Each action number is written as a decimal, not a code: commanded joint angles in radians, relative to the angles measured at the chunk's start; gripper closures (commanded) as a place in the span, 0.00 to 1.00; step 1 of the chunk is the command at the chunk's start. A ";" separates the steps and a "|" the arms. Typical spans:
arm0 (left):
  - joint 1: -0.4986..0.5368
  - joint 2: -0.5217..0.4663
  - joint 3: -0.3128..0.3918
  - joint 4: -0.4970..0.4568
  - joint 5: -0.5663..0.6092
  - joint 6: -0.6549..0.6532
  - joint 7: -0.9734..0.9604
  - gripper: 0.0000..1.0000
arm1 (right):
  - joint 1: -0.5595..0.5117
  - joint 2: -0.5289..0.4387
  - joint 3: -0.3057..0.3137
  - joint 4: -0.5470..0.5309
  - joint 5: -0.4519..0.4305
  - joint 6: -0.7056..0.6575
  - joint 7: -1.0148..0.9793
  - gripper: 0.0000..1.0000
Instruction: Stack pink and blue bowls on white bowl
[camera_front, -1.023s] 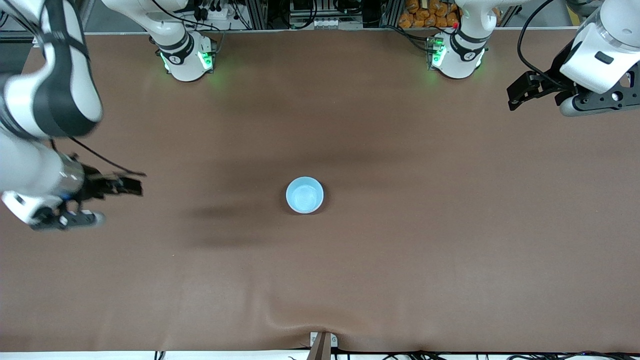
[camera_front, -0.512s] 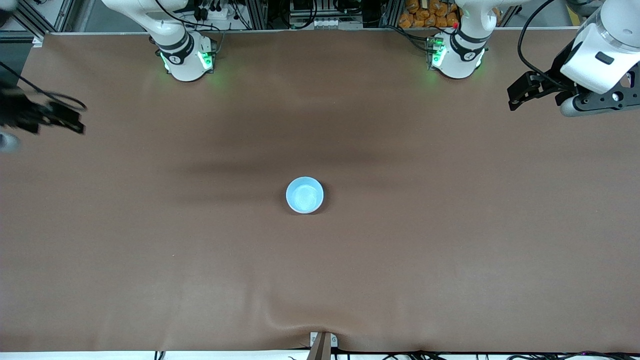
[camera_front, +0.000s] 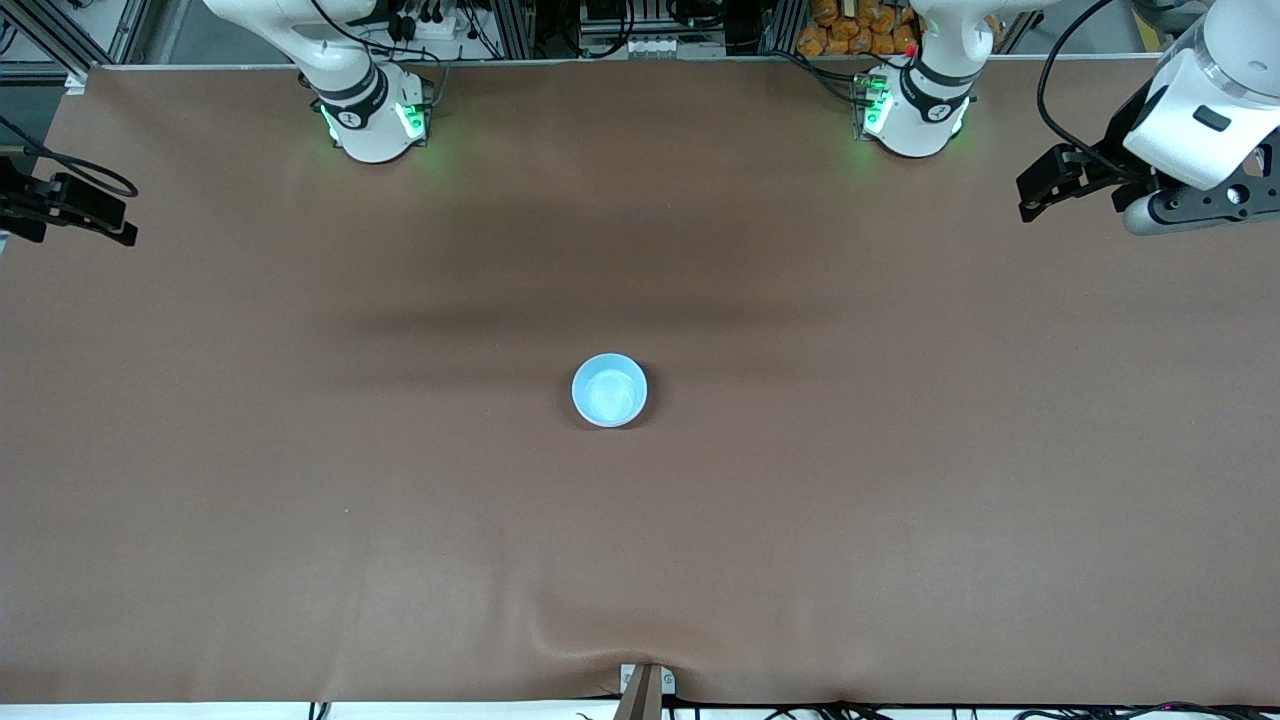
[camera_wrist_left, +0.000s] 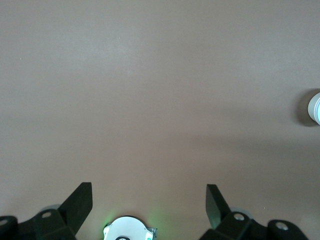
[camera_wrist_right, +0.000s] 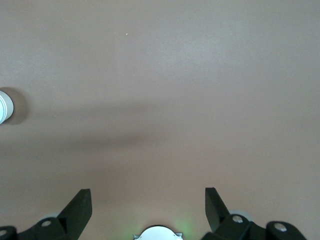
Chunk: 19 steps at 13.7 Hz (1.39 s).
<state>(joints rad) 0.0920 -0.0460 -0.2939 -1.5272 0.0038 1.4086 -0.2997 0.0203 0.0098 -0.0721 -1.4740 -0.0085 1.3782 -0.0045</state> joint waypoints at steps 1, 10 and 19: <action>0.012 -0.025 -0.002 -0.025 -0.007 -0.005 0.022 0.00 | 0.006 -0.011 0.000 -0.012 -0.018 0.010 -0.002 0.00; 0.054 -0.017 0.004 -0.005 -0.002 0.000 0.071 0.00 | 0.004 -0.008 -0.002 -0.002 -0.021 0.008 -0.003 0.00; 0.057 -0.012 0.004 0.010 0.005 0.000 0.073 0.00 | 0.003 0.015 -0.003 0.004 -0.021 0.035 -0.005 0.00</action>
<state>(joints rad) 0.1371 -0.0460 -0.2856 -1.5198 0.0038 1.4101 -0.2458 0.0229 0.0186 -0.0728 -1.4767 -0.0086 1.4065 -0.0045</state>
